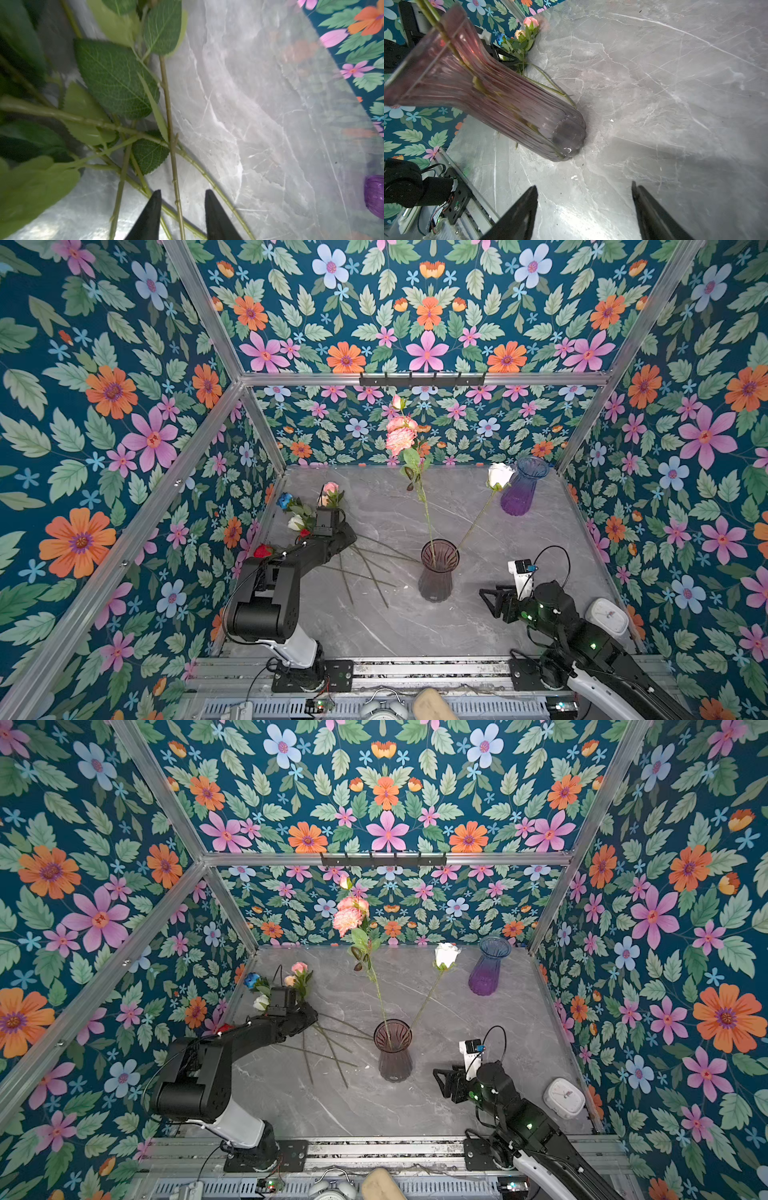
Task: Arrange flowers in a vase
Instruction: Pick up the flower from the top-left of the table.
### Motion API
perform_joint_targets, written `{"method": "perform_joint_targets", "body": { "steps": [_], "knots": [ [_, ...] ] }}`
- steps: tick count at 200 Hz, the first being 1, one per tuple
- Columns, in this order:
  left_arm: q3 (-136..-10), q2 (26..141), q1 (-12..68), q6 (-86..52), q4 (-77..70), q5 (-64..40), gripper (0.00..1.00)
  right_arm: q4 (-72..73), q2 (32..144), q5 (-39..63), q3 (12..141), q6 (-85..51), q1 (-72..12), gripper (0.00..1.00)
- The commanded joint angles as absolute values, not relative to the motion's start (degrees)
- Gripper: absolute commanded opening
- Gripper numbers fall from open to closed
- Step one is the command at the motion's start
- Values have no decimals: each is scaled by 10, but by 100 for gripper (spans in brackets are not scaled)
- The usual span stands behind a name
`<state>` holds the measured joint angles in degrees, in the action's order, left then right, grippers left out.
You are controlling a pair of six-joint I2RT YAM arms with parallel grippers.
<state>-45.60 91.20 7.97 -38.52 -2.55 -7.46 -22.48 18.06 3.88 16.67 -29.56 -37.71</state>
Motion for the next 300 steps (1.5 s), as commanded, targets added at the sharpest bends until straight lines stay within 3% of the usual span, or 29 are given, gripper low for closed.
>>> {"method": "perform_joint_targets", "body": {
  "steps": [1, 35, 101, 128, 153, 180, 218, 256, 300],
  "knots": [
    [-454, 909, 79, -378, -18, -61, 35, -215, 181, 33, 167, -294, -378, 74],
    [-460, 943, 79, -380, -32, -75, 28, -215, 180, 34, 167, -294, -377, 74],
    [-481, 992, 83, -383, -54, -92, 27, -213, 183, 34, 168, -295, -378, 74],
    [-484, 999, 83, -383, -60, -103, 10, -213, 186, 35, 167, -295, -378, 75],
    [-480, 999, 83, -388, -65, -107, 0, -211, 188, 34, 168, -295, -377, 74],
    [-477, 983, 83, -391, -66, -113, 0, -212, 189, 34, 168, -295, -377, 74],
    [-477, 892, 83, -386, -41, -112, 0, -211, 194, 32, 170, -295, -378, 75],
    [-461, 729, 83, -377, -30, -141, 0, -214, 237, 32, 199, -277, -377, 75],
    [-551, 547, 83, -325, 7, -231, 0, -289, 264, 55, 381, -244, -377, 67]
  ]
}}
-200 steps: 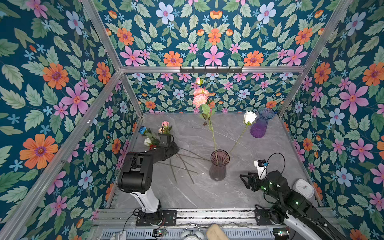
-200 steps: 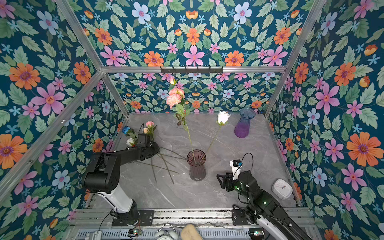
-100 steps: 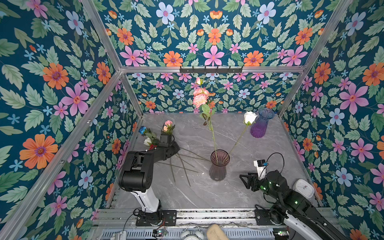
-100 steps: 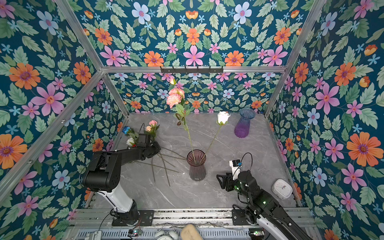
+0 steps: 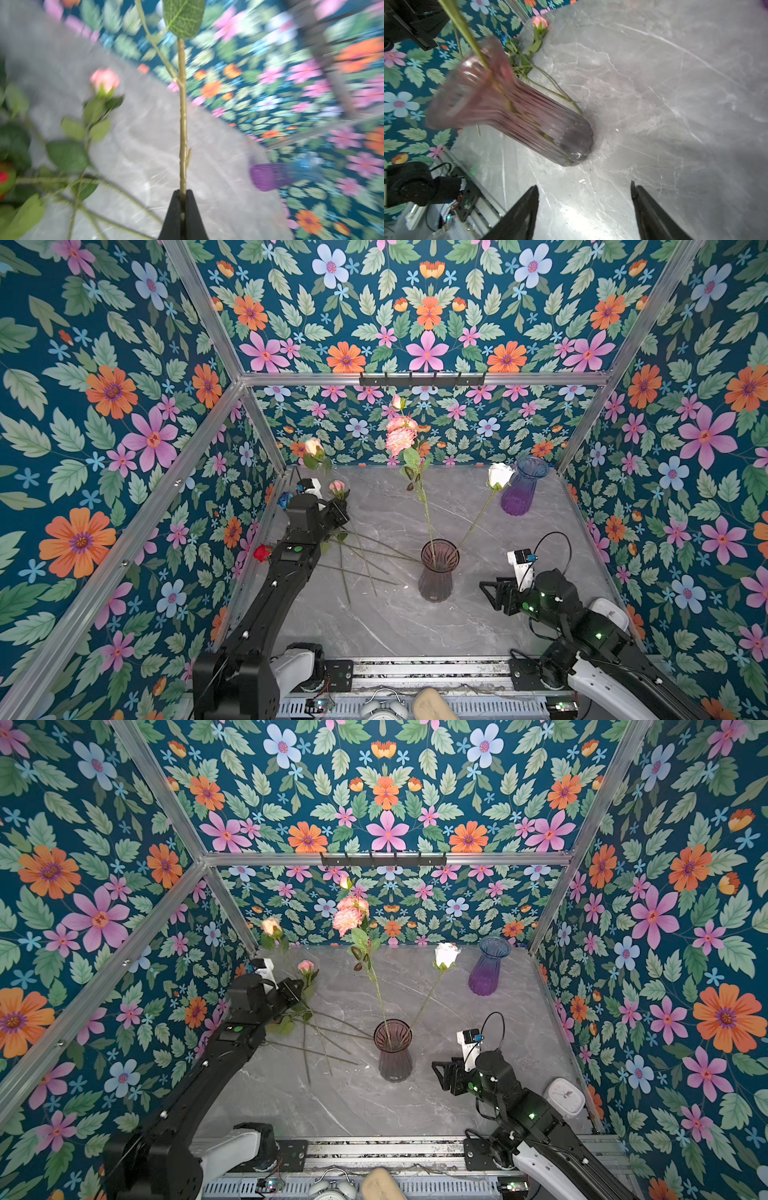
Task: Arrange flowers in a vase
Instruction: Pick up the flower from the top-left of the table.
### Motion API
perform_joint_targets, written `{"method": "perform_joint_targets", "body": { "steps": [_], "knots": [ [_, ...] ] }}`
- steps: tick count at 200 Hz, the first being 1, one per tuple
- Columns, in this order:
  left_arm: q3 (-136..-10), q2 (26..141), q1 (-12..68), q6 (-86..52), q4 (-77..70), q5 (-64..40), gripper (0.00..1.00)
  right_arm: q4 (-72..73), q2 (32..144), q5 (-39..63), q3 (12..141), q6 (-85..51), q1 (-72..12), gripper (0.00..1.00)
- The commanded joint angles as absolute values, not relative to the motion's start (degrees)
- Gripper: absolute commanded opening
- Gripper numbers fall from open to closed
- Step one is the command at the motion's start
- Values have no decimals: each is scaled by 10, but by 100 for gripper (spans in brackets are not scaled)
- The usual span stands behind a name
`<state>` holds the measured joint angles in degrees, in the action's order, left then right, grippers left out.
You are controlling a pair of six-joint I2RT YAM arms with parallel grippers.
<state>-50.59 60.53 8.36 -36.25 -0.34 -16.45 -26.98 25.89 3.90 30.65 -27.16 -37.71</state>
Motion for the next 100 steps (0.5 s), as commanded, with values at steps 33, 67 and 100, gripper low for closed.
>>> {"method": "perform_joint_targets", "body": {
  "steps": [33, 67, 100],
  "knots": [
    [-577, 490, 84, -358, -76, -341, 0, -269, 286, 116, 483, -214, -378, 64],
    [-594, 480, 104, -396, -201, -430, 0, -232, 360, 245, 591, -200, -378, 64],
    [-648, 548, 197, -395, -238, -468, 0, -275, 518, 296, 770, -189, -378, 64]
  ]
}}
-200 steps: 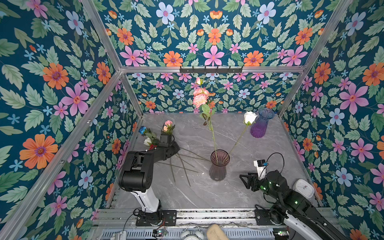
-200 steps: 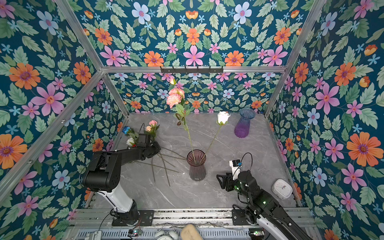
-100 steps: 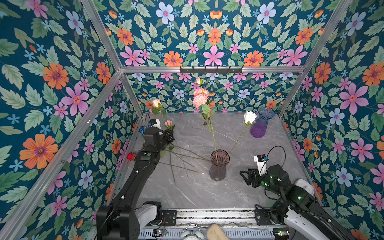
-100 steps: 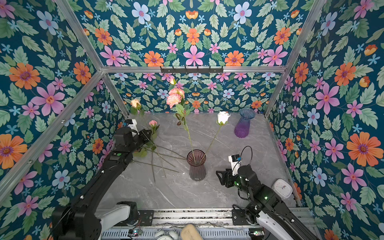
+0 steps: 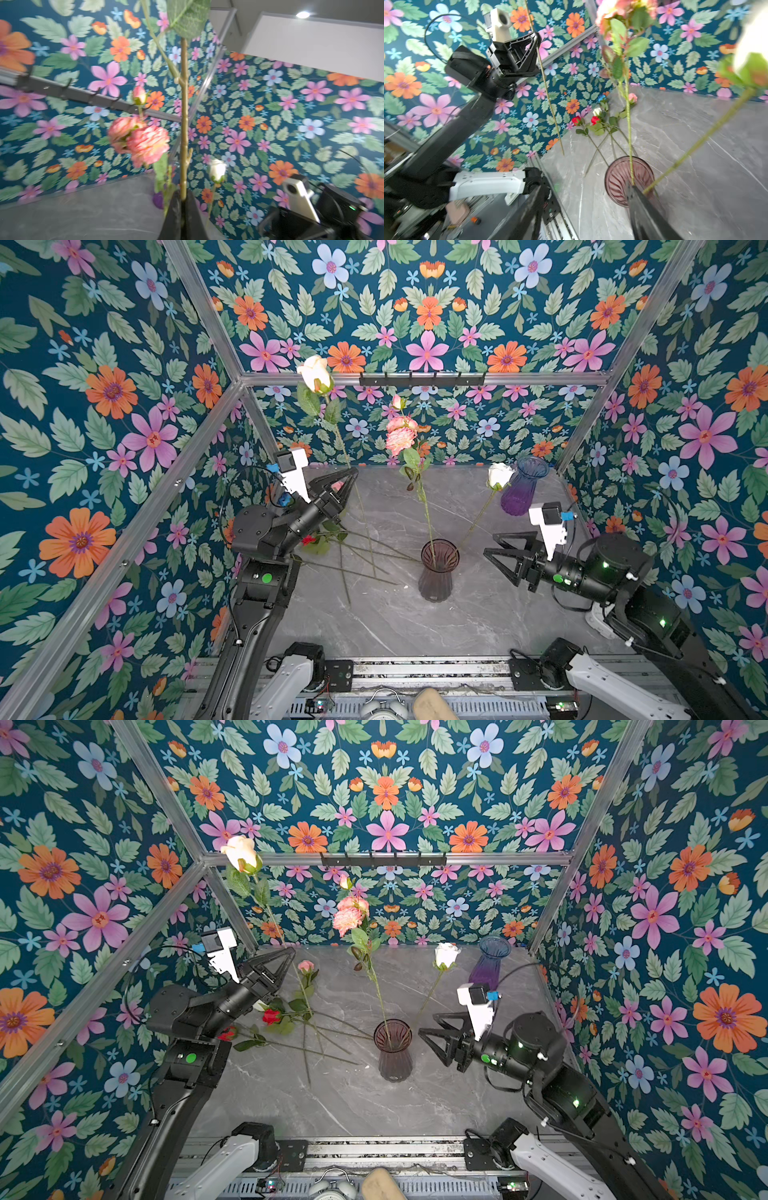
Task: Arrange flowers in a vase
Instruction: Pick up the flower from the top-left of the table, then place the flower in the vase.
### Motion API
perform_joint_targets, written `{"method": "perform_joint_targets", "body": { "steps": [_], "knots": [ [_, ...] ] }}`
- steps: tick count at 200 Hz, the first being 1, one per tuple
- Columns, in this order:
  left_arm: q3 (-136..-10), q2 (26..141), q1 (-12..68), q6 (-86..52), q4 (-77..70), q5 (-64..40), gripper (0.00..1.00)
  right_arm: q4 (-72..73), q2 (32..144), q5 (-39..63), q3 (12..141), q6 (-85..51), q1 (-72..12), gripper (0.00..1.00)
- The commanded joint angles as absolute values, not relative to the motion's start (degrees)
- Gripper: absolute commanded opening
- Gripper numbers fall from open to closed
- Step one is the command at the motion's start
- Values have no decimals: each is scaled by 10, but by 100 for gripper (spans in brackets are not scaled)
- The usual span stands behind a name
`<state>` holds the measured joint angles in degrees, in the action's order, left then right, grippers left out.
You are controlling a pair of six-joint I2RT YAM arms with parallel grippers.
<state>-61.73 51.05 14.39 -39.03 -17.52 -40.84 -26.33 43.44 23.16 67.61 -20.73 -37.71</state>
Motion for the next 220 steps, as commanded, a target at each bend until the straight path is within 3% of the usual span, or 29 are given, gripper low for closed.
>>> {"method": "perform_joint_targets", "body": {
  "steps": [1, 52, 94, 160, 179, 198, 207, 216, 220],
  "knots": [
    [-650, 551, 203, -392, -237, -468, 0, -278, 523, 296, 778, -189, -377, 64],
    [-745, 663, 348, -236, -163, -461, 0, -370, 688, 327, 1052, -162, -378, 65],
    [-774, 703, 368, -217, -178, -504, 0, -369, 730, 272, 1105, -155, -377, 56],
    [-777, 710, 397, -215, -171, -519, 0, -377, 802, 309, 1183, -172, -378, 47],
    [-772, 703, 404, -209, -164, -514, 0, -361, 801, 306, 1170, -183, -378, 33],
    [-764, 694, 406, -201, -154, -507, 0, -343, 795, 302, 1151, -190, -377, 0],
    [-760, 691, 406, -199, -150, -501, 0, -335, 788, 296, 1141, -193, -378, 0],
    [-754, 685, 406, -192, -137, -478, 25, -327, 780, 293, 1133, -191, -378, 0],
    [-751, 681, 406, -187, -127, -461, 52, -325, 777, 290, 1129, -189, -378, 0]
  ]
}}
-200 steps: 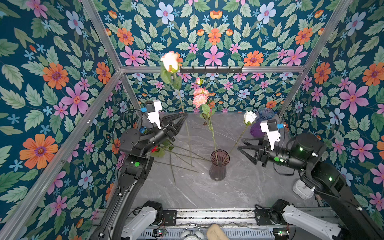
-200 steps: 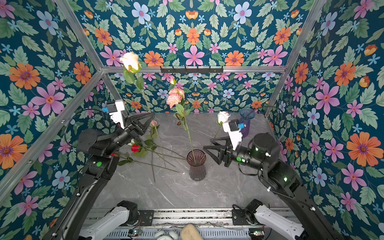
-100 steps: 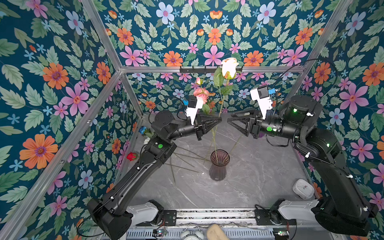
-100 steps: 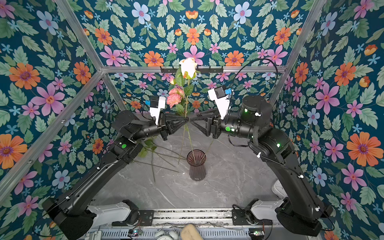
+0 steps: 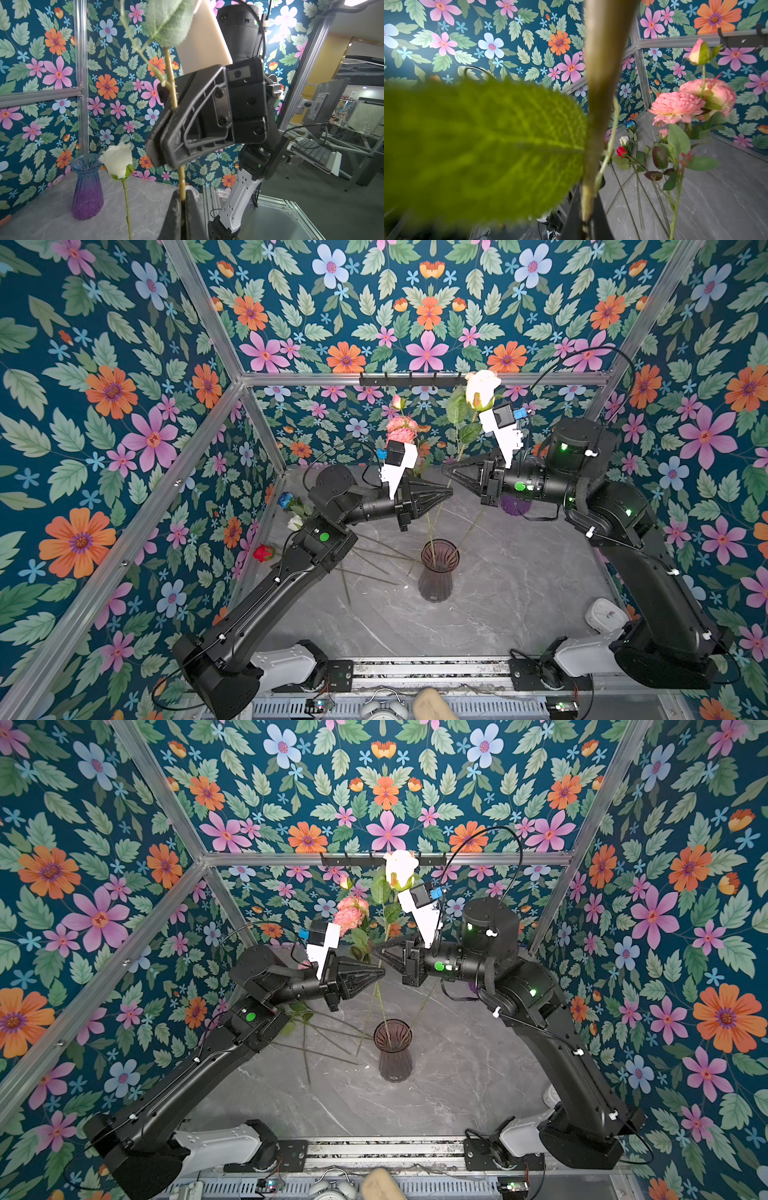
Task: Arrange flowers in a vase
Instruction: Place the flower in the vase.
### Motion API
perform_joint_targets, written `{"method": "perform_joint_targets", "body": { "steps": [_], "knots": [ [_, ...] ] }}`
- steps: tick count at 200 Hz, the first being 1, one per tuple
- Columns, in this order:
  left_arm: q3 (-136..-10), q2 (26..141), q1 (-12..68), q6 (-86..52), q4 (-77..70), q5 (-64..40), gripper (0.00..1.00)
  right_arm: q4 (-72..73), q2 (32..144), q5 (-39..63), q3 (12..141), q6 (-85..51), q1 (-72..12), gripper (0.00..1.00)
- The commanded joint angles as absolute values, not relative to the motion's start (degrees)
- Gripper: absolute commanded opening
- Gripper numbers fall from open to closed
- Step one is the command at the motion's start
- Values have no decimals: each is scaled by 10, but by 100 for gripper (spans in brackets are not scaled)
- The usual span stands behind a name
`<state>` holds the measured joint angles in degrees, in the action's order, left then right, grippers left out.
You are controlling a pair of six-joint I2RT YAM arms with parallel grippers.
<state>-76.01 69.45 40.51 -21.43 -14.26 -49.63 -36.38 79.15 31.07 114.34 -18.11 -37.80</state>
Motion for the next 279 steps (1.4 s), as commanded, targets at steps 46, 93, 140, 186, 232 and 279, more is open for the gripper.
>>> {"method": "perform_joint_targets", "body": {
  "steps": [46, 93, 140, 186, 232, 279],
  "knots": [
    [-703, 627, 405, -128, 26, -225, 100, -354, 716, 214, 1132, -84, -378, 0],
    [-576, 551, 395, -171, 2, 3, 98, -367, 677, 130, 1106, -16, -378, 0],
    [-513, 507, 380, -200, -12, 108, 98, -339, 657, 114, 1029, -3, -377, 0],
    [-508, 494, 371, -192, -7, 119, 98, -314, 650, 125, 968, -21, -378, 0],
    [-506, 500, 367, -192, -7, 114, 99, -285, 638, 145, 910, -54, -377, 0],
    [-499, 506, 363, -197, -9, 99, 98, -242, 616, 166, 819, -85, -377, 0]
  ]
}}
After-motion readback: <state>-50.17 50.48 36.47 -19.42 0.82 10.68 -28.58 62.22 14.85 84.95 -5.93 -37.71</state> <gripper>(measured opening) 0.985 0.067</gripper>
